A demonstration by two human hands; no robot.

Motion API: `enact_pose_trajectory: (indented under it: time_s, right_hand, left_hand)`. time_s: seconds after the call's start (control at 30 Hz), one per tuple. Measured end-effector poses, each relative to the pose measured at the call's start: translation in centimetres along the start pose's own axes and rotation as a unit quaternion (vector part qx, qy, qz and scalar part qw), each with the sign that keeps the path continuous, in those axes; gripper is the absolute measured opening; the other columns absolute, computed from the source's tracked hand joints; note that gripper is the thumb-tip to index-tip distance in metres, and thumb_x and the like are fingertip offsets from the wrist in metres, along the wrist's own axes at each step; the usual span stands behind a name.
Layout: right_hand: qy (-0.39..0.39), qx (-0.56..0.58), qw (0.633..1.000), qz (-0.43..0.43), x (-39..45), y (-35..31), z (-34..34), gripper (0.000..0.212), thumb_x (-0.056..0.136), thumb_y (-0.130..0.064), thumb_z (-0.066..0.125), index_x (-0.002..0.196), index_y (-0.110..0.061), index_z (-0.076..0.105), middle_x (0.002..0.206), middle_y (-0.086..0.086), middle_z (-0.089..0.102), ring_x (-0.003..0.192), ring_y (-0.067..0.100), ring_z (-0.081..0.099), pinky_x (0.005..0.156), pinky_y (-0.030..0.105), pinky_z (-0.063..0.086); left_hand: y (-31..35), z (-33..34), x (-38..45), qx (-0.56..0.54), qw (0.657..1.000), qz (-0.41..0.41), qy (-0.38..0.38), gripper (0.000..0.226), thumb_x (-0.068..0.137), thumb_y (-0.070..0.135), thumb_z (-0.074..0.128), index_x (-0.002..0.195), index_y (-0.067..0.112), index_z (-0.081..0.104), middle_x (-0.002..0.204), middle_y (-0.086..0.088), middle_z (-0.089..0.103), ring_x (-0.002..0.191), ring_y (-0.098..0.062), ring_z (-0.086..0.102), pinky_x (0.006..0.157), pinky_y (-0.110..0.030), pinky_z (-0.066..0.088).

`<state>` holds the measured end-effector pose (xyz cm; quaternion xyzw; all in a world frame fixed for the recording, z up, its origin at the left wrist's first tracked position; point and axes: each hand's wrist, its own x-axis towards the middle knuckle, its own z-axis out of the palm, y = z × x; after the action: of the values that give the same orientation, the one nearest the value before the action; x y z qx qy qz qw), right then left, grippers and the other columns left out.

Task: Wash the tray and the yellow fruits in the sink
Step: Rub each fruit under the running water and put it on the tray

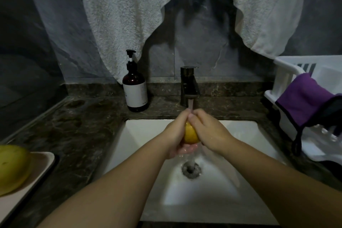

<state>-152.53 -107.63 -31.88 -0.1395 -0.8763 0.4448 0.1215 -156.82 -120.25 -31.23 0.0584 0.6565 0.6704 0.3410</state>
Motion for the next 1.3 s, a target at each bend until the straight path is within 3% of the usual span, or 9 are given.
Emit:
enact_pose_trajectory:
  time_s: [0.13, 0.2, 0.4, 0.5, 0.63, 0.83, 0.97, 1.1, 1.3]
  right_hand:
    - [-0.031, 0.071, 0.993, 0.085, 0.1, -1.0, 0.2, 0.054, 0.098, -0.074, 0.023, 0.122, -0.036, 0.052, 0.102, 0.004, 0.065, 0.082, 0.017, 0.066, 0.059, 0.029, 0.046]
    - [0.017, -0.057, 0.998, -0.013, 0.0, -0.8, 0.4, 0.051, 0.100, -0.069, 0.023, 0.124, -0.035, 0.054, 0.106, -0.001, 0.063, 0.087, 0.012, 0.061, 0.067, 0.032, 0.048]
    - [-0.036, 0.088, 0.993, 0.071, 0.0, -1.6, 0.5, 0.059, 0.095, -0.079, 0.025, 0.119, -0.033, 0.054, 0.100, 0.005, 0.065, 0.077, 0.019, 0.067, 0.051, 0.025, 0.049]
    - [0.001, -0.041, 0.999, 0.004, 0.1, -0.5, 0.5, 0.062, 0.096, -0.076, 0.028, 0.128, -0.028, 0.050, 0.107, 0.002, 0.063, 0.091, 0.018, 0.064, 0.078, 0.038, 0.055]
    - [-0.041, 0.011, 0.999, -0.016, 0.3, -0.5, 0.1, 0.051, 0.098, -0.071, 0.035, 0.127, -0.031, 0.048, 0.108, 0.004, 0.061, 0.086, 0.016, 0.064, 0.062, 0.029, 0.050]
    - [-0.016, -0.011, 0.998, -0.056, 0.2, -0.6, 0.6, 0.051, 0.099, -0.067, 0.035, 0.135, -0.033, 0.047, 0.122, 0.003, 0.055, 0.099, 0.021, 0.062, 0.077, 0.043, 0.057]
    - [-0.045, 0.133, 0.988, 0.061, 0.3, -1.6, 1.3, 0.050, 0.097, -0.075, 0.025, 0.126, -0.039, 0.044, 0.100, 0.013, 0.068, 0.066, 0.019, 0.069, 0.049, 0.027, 0.048]
    - [-0.007, -0.005, 0.999, -0.047, 0.3, -0.3, 1.5, 0.046, 0.100, -0.068, 0.034, 0.137, -0.042, 0.044, 0.126, -0.001, 0.055, 0.104, 0.020, 0.061, 0.087, 0.042, 0.055]
    - [-0.031, 0.073, 0.995, 0.059, 0.5, -0.9, 1.3, 0.049, 0.100, -0.069, 0.030, 0.127, -0.033, 0.048, 0.106, 0.009, 0.063, 0.081, 0.021, 0.067, 0.061, 0.034, 0.054]
  left_hand:
    - [0.0, 0.1, 0.7, 0.017, 0.994, 0.080, 0.071, 0.034, 0.099, 0.062, 0.051, 0.115, 0.034, 0.059, 0.118, -0.014, 0.066, 0.095, -0.032, 0.075, 0.070, -0.043, 0.064]
    - [-0.4, 0.0, 0.5, -0.001, 0.999, 0.017, 0.042, 0.053, 0.093, 0.073, 0.051, 0.122, 0.030, 0.063, 0.118, -0.017, 0.071, 0.098, -0.034, 0.076, 0.084, -0.049, 0.064]
    - [0.0, 0.0, 1.2, 0.003, 0.988, 0.104, 0.111, 0.052, 0.094, 0.071, 0.051, 0.122, 0.028, 0.060, 0.111, -0.014, 0.070, 0.090, -0.033, 0.076, 0.074, -0.049, 0.065]
    - [-0.2, -0.5, 0.7, -0.008, 0.999, 0.004, 0.037, 0.068, 0.093, 0.079, 0.044, 0.124, 0.022, 0.065, 0.092, -0.009, 0.075, 0.069, -0.020, 0.075, 0.057, -0.030, 0.059]
    - [-0.1, -1.1, 0.8, 0.003, 1.000, -0.001, 0.020, 0.069, 0.089, 0.075, 0.048, 0.116, 0.015, 0.068, 0.073, -0.008, 0.066, 0.059, -0.017, 0.062, 0.054, -0.026, 0.044]
    - [-0.3, -0.7, 0.7, -0.030, 0.996, 0.070, 0.042, 0.051, 0.088, 0.067, 0.054, 0.117, 0.027, 0.070, 0.108, -0.015, 0.075, 0.093, -0.029, 0.075, 0.063, -0.034, 0.059]
    - [-0.3, -0.2, 1.1, 0.036, 0.983, 0.128, 0.125, 0.056, 0.074, 0.074, 0.058, 0.110, 0.031, 0.059, 0.107, -0.010, 0.071, 0.087, -0.028, 0.076, 0.070, -0.042, 0.065]
    - [-0.1, -0.6, 0.6, -0.047, 0.998, 0.026, 0.040, 0.056, 0.094, 0.069, 0.049, 0.123, 0.024, 0.065, 0.113, -0.018, 0.073, 0.097, -0.031, 0.076, 0.077, -0.045, 0.065]
    - [-0.2, -0.5, 0.7, 0.027, 0.996, 0.052, 0.074, 0.039, 0.096, 0.060, 0.050, 0.118, 0.031, 0.061, 0.110, -0.013, 0.070, 0.085, -0.027, 0.075, 0.071, -0.046, 0.066]
